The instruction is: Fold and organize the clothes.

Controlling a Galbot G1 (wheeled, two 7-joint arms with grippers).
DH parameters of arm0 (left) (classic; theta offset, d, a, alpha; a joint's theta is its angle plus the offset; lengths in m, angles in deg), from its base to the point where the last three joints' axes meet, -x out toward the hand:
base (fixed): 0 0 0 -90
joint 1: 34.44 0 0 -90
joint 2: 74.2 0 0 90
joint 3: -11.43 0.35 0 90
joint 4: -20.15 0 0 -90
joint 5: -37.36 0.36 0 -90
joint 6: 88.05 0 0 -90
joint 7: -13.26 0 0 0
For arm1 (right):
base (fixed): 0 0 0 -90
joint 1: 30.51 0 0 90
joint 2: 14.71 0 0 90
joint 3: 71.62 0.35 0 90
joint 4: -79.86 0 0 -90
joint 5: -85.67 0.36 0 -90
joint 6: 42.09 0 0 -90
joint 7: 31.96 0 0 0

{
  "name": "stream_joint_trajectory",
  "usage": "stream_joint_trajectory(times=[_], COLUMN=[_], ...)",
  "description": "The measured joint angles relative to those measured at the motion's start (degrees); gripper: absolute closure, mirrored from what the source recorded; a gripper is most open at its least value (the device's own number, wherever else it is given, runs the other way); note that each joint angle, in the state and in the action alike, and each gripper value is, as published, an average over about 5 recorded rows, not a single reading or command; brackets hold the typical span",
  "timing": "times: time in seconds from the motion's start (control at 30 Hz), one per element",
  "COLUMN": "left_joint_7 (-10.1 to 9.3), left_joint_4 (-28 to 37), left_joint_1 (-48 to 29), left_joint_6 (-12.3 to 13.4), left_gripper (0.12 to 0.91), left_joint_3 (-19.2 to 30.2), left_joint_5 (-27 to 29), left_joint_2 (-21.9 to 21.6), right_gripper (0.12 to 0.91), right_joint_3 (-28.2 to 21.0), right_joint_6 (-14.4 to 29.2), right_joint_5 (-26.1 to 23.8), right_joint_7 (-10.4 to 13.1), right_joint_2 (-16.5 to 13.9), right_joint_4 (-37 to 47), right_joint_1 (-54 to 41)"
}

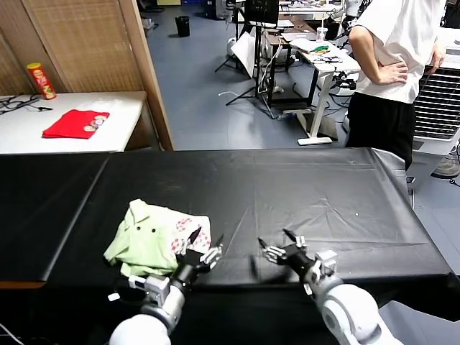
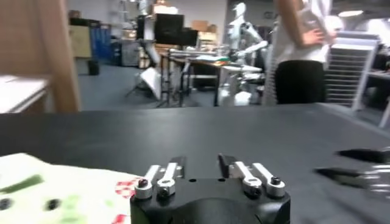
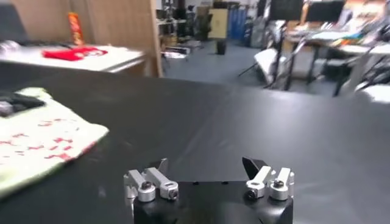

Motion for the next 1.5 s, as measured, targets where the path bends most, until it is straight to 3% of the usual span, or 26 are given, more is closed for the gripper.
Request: stream_joint_trajectory(times=[0.1, 0.2, 0.4, 0.6, 0.73, 0.87, 0.97, 1.07, 1.17, 1.27, 1.37, 1.5], left_joint_7=[-0.09, -0.90, -1.78, -2.36, -2.59, -2.77, -2.90, -3.04, -3.39, -3.94, -4.32, -4.78], left_joint_4=[-0.7, -0.9, -1.2, -1.8, -2.0, -2.2, -2.2, -2.0, -1.6, -1.2, -0.6, 0.0], left_joint_1=[0.9, 1.7, 3.4, 4.9, 5.7, 6.7, 7.3, 7.7, 7.8, 7.8, 7.9, 8.2], left_joint_6=[0.6, 1.2, 2.6, 3.3, 4.3, 5.6, 6.4, 6.9, 7.4, 8.1, 8.6, 9.1], left_gripper=[0.242, 0.233, 0.232, 0.232, 0.232, 0.232, 0.232, 0.232, 0.232, 0.232, 0.232, 0.232], left_joint_3=[-1.2, -2.4, -4.3, -5.7, -6.5, -7.0, -7.2, -7.2, -7.3, -7.7, -8.3, -9.0], left_joint_5=[0.1, 0.4, 1.5, 1.7, 2.3, 3.3, 3.8, 4.0, 4.2, 4.4, 4.1, 3.3], left_joint_2=[-1.0, -1.6, -1.9, -2.2, -2.2, -2.0, -1.7, -1.5, -1.4, -1.5, -1.8, -2.0], right_gripper=[0.227, 0.227, 0.227, 0.257, 0.428, 0.663, 0.817, 0.895, 0.895, 0.895, 0.895, 0.824], right_joint_3=[-3.6, -7.1, -11.9, -13.5, -14.1, -14.8, -15.6, -16.5, -16.8, -16.5, -15.7, -14.1], right_joint_6=[-1.9, -2.6, -2.8, -2.9, -2.7, -1.9, 0.4, 4.7, 11.5, 19.5, 26.2, 30.9], right_joint_5=[5.6, 8.7, 11.2, 13.2, 13.3, 11.2, 7.1, -0.8, -13.2, -26.1, -34.3, -37.3], right_joint_7=[1.2, 1.7, 3.3, 3.8, 3.4, 1.9, -0.9, -4.9, -9.1, -11.8, -12.5, -10.8], right_joint_2=[1.9, 4.4, 9.3, 12.8, 14.4, 15.3, 15.1, 14.2, 12.2, 8.8, 4.0, -2.8], right_joint_4=[2.6, 6.1, 14.0, 20.6, 24.0, 27.0, 28.7, 30.0, 30.9, 31.0, 30.4, 28.1], right_joint_1=[-4.1, -8.3, -15.1, -19.4, -21.4, -23.0, -23.9, -24.7, -25.6, -26.5, -26.6, -24.9])
